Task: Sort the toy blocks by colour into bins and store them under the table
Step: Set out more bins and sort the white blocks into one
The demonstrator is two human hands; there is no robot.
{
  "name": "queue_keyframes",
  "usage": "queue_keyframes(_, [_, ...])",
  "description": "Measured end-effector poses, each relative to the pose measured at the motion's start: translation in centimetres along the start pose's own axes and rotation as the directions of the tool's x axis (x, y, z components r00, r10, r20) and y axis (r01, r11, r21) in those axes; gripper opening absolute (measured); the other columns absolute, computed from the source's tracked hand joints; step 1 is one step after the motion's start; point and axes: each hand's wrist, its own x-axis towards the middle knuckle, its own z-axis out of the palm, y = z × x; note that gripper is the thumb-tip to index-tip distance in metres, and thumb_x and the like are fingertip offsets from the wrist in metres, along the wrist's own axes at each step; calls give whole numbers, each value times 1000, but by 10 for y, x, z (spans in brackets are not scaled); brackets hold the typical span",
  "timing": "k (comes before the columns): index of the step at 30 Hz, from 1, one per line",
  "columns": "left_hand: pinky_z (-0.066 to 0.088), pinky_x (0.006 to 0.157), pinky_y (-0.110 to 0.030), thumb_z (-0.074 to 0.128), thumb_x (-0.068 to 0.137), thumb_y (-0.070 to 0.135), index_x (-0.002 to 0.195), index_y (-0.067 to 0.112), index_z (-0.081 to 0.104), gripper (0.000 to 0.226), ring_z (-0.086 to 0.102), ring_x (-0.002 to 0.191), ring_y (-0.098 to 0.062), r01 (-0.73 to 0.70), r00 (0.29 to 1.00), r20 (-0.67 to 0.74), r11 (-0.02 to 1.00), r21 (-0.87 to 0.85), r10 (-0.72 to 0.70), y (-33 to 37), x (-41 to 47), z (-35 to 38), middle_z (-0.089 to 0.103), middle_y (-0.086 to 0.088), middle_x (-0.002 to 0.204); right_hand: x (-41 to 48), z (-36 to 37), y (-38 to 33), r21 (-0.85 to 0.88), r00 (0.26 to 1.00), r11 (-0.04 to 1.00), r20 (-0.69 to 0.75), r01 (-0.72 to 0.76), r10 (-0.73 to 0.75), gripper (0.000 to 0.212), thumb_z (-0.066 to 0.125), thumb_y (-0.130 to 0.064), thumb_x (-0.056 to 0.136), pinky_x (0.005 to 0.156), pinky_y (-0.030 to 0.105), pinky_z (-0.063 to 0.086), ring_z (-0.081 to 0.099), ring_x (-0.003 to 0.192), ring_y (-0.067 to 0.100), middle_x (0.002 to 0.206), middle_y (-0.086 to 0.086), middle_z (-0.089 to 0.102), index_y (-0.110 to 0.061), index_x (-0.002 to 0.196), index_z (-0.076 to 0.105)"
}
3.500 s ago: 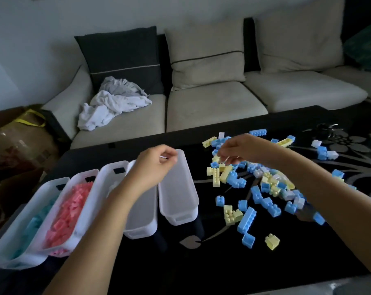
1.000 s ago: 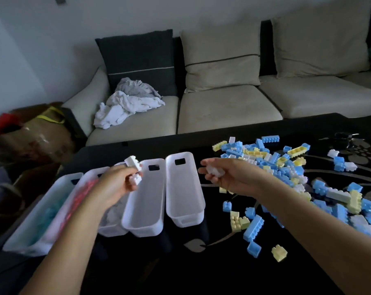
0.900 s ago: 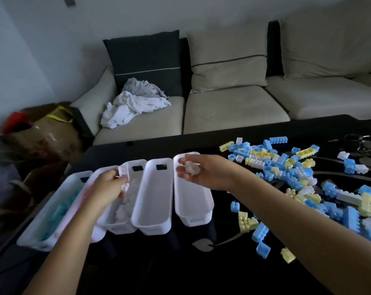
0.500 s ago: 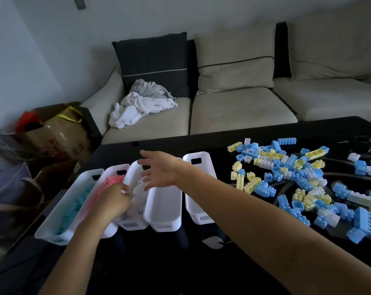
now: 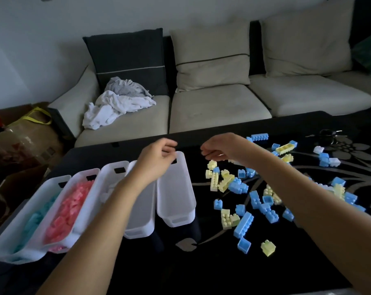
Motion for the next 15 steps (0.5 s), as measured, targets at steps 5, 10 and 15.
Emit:
queue_keyframes(5, [47, 83, -15, 61, 89, 12, 111, 16, 65, 23, 62, 92, -9, -121, 964, 244, 992, 35, 109, 34, 40, 62, 65, 1, 108, -3, -68, 72, -510, 962, 858, -202, 58, -185, 18, 66, -16, 86, 85, 27, 47, 63, 96, 19, 96, 1, 65, -12, 103, 66])
queue_keyframes(10, [44, 81, -22, 61, 88, 9, 115, 19, 62, 29, 57, 97, -10, -171, 907, 413, 971, 167, 88, 44, 69, 117, 59, 0, 117, -6, -85, 118, -709, 948, 706, -232, -11, -218, 30, 68, -15, 82, 76, 23, 43, 57, 94, 16, 110, 1, 62, -14, 112, 62])
queue_keyframes(15, [44, 83, -24, 62, 88, 6, 121, 15, 58, 35, 55, 102, -14, -292, 855, 505, 915, 278, 119, 50, 80, 157, 56, -2, 125, 1, -92, 132, -777, 935, 629, -191, 41, -298, 31, 69, -16, 82, 77, 24, 43, 56, 99, 18, 112, 2, 58, -17, 112, 61])
